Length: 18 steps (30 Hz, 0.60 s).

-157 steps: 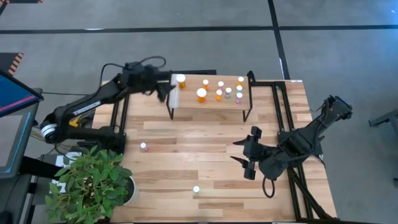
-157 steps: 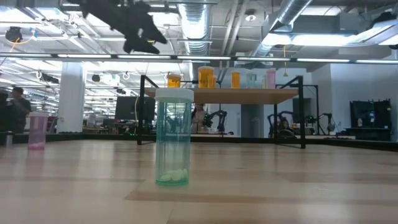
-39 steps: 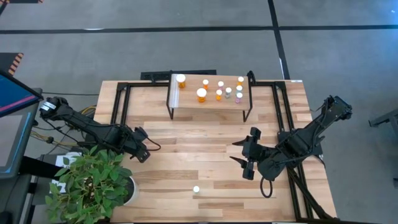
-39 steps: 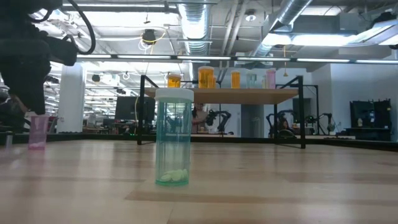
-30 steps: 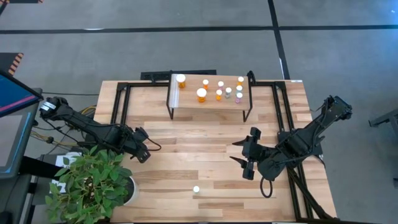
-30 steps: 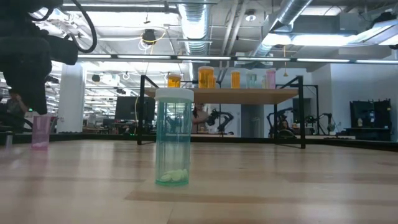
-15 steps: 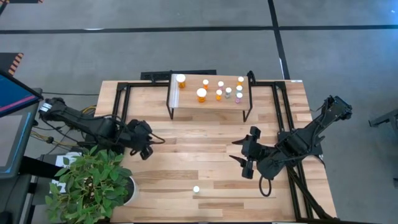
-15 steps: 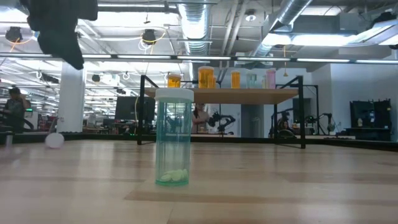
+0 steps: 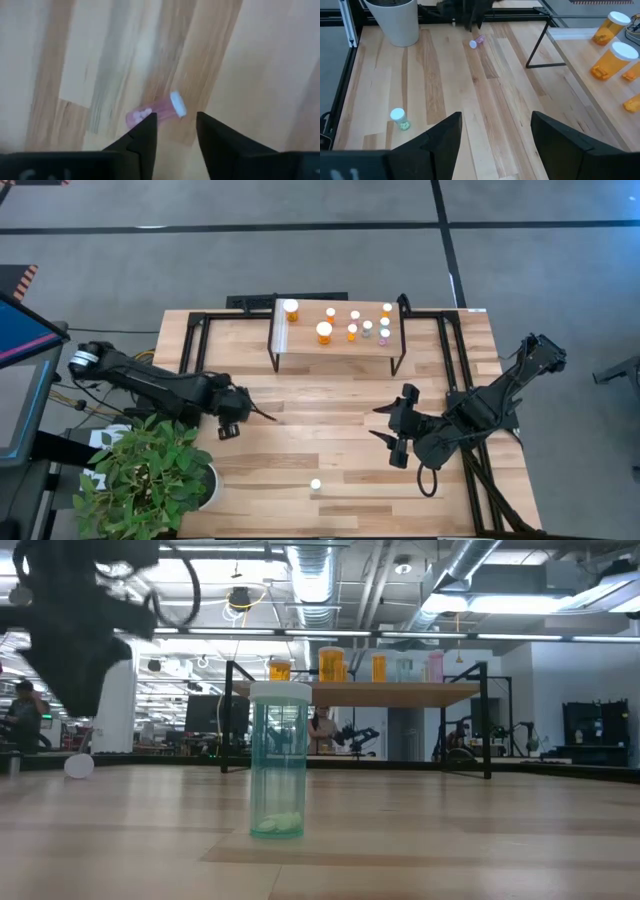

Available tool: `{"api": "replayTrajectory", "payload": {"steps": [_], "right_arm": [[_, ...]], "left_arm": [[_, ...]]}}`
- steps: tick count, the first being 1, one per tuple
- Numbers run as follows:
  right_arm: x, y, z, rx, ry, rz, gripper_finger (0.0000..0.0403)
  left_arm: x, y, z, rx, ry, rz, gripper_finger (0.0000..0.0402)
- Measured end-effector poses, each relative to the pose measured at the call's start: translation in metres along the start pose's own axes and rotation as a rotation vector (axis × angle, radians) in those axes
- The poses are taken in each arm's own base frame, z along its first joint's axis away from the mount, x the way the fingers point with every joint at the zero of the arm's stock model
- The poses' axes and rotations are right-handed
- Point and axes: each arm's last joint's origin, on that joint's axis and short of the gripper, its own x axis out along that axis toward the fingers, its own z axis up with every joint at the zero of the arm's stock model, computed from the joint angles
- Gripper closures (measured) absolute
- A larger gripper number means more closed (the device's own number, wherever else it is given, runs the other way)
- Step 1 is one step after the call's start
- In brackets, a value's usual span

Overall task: Pick and place medicine bottles onto shelf by color
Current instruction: Put the pink pill bottle on the shelf

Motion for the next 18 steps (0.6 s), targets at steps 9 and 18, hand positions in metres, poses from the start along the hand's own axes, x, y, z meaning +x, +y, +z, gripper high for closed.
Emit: {"api": "replayTrajectory", "payload": {"steps": [9,18], "right_arm": [[0.0,0.0,0.0,0.0,0.0,0.0,0.0143],[0.0,0.0,0.0,0.0,0.0,-0.001,0.0143]], "left_arm": [[0.05,-0.012,0.01,0.317,0.286,0.102,0.019],[0.073,-0.024,0.02,0.476,0.389,0.211,0.0169]]}}
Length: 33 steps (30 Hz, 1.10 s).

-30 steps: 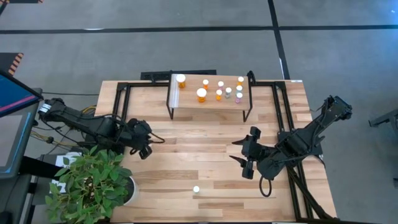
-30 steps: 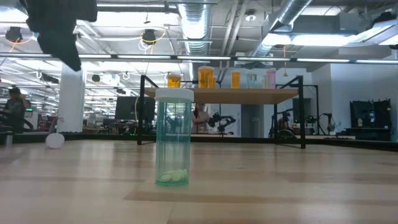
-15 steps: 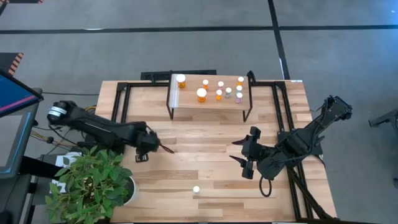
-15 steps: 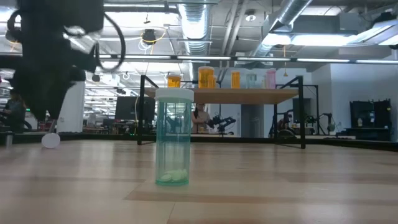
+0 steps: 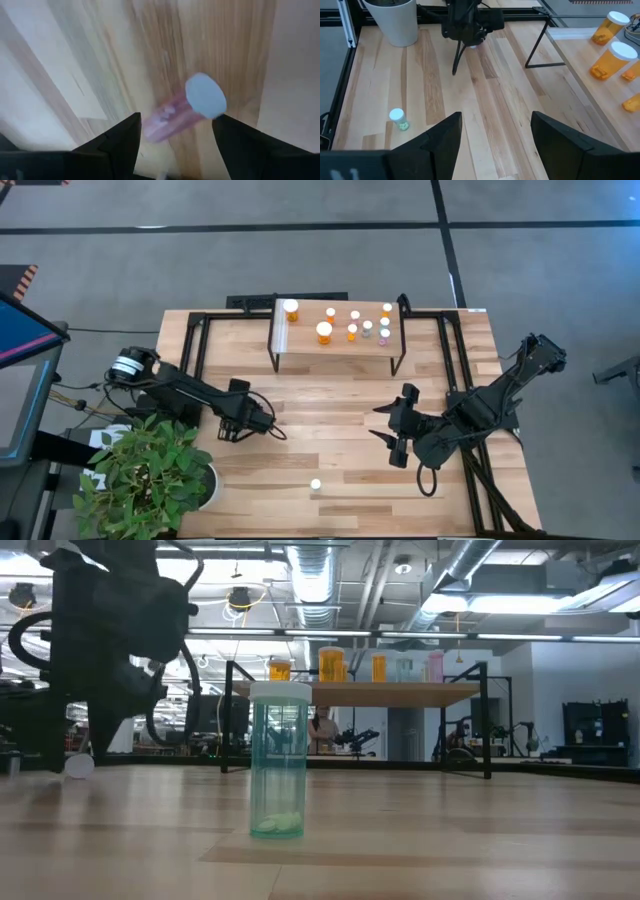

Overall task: Pick and place medicine bottles onto shelf by color
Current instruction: Put the pink pill bottle on the shelf

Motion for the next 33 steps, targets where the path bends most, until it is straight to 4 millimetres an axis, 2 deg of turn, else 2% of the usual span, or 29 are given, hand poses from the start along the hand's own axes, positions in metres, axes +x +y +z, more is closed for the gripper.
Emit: {"api": "replayTrajectory", "payload": {"steps": [9,21,27,33], "right_arm": [[0.0,0.0,0.0,0.0,0.0,0.0,0.0143],[0.0,0.0,0.0,0.0,0.0,0.0,0.0143],[0.0,0.0,0.0,0.0,0.0,0.0,0.0143],[0.0,0.0,0.0,0.0,0.0,0.001,0.0143]], "left_arm": [[0.007,-0.004,0.007,0.133,0.028,-0.034,0.0183],[0.006,-0.004,0.01,0.083,0.009,-0.045,0.0275],[-0.002,-0.002,0.017,0.034,-0.032,-0.041,0.0313],[-0.023,0.004,0.02,0.004,-0.143,-0.055,0.0317]]}}
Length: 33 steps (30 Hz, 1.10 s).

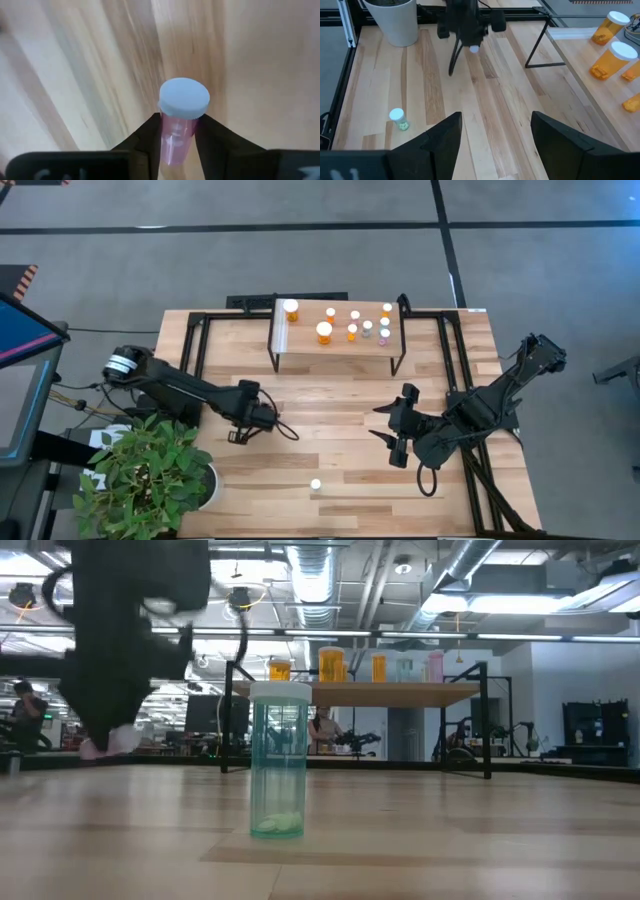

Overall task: Pick and place medicine bottles onto shelf by color
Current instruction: Put the pink pill bottle on the shelf

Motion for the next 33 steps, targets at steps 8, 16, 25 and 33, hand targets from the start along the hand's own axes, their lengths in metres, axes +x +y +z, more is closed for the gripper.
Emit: {"api": "replayTrajectory", "payload": {"steps": [8,16,25,33], "right_arm": [[0.0,0.0,0.0,-0.001,0.001,0.0,0.0143],[0.0,0.0,0.0,-0.001,0.0,0.001,0.0143],[0.0,0.0,0.0,-0.001,0.0,0.0,0.0143],[0.0,0.0,0.0,-0.002,0.0,0.0,0.0143]], "left_arm": [[-0.066,0.018,-0.013,-0.127,-0.508,-0.083,0.0311],[-0.136,0.055,-0.032,-0.437,-1.135,0.086,0.031],[-0.13,0.099,-0.009,-0.571,-1.232,0.201,0.031],[-0.098,0.146,0.005,-0.729,-1.157,0.301,0.031]]}}
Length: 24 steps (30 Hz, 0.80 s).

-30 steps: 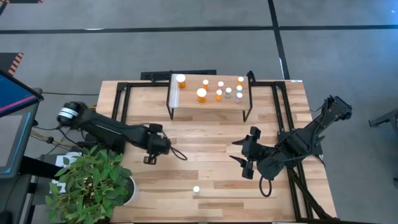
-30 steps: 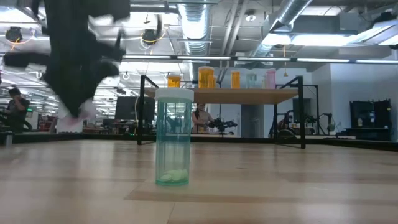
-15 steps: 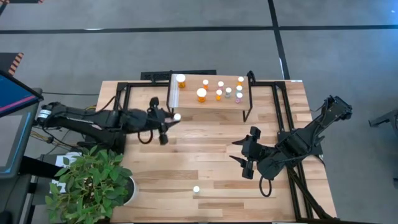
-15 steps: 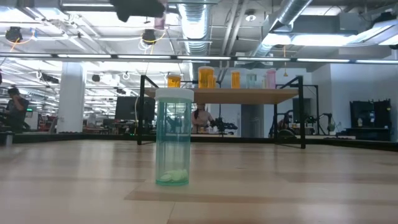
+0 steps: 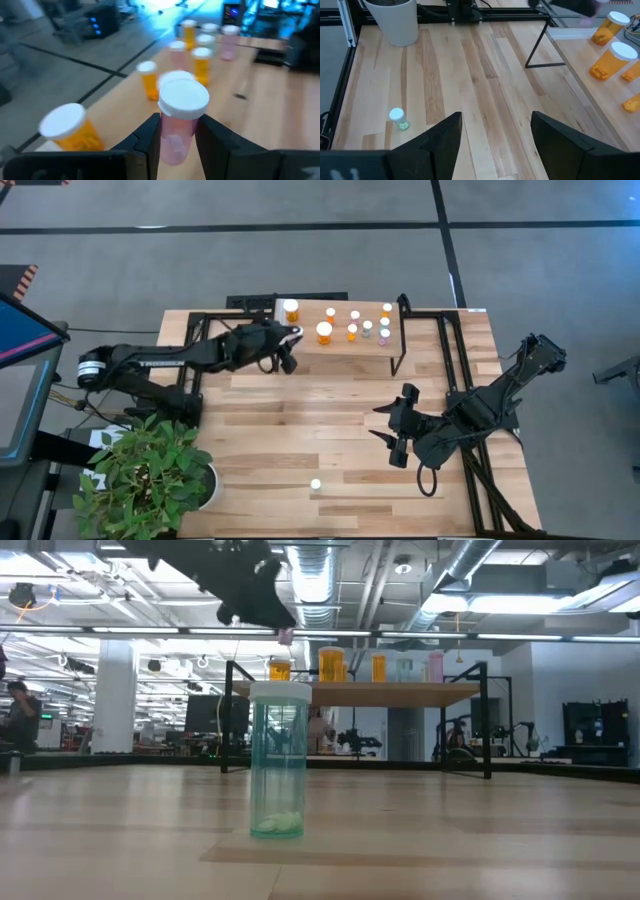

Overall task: Pick and place medicine bottles onto shelf by color
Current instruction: Put the pink pill bottle on the shelf

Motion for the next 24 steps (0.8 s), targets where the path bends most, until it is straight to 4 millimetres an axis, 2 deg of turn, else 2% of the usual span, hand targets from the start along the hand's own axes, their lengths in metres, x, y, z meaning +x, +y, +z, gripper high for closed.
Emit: {"api": "replayTrajectory", "payload": {"steps": [8,14,19,24], "right_arm": [[0.0,0.0,0.0,-0.003,0.0,0.002,0.0143],[0.0,0.0,0.0,0.001,-0.001,0.003,0.0143],[0.0,0.0,0.0,0.002,-0.002,0.003,0.0143],[0.0,0.001,0.0,0.004,-0.004,0.004,0.0143]], "left_arm": [[0.029,0.017,-0.011,-0.056,0.029,0.062,0.031],[0.027,0.021,-0.02,-0.094,-0.062,0.073,0.031],[0.028,0.027,-0.037,-0.097,-0.02,0.098,0.031],[0.03,0.036,-0.043,-0.137,-0.008,0.107,0.031]]}}
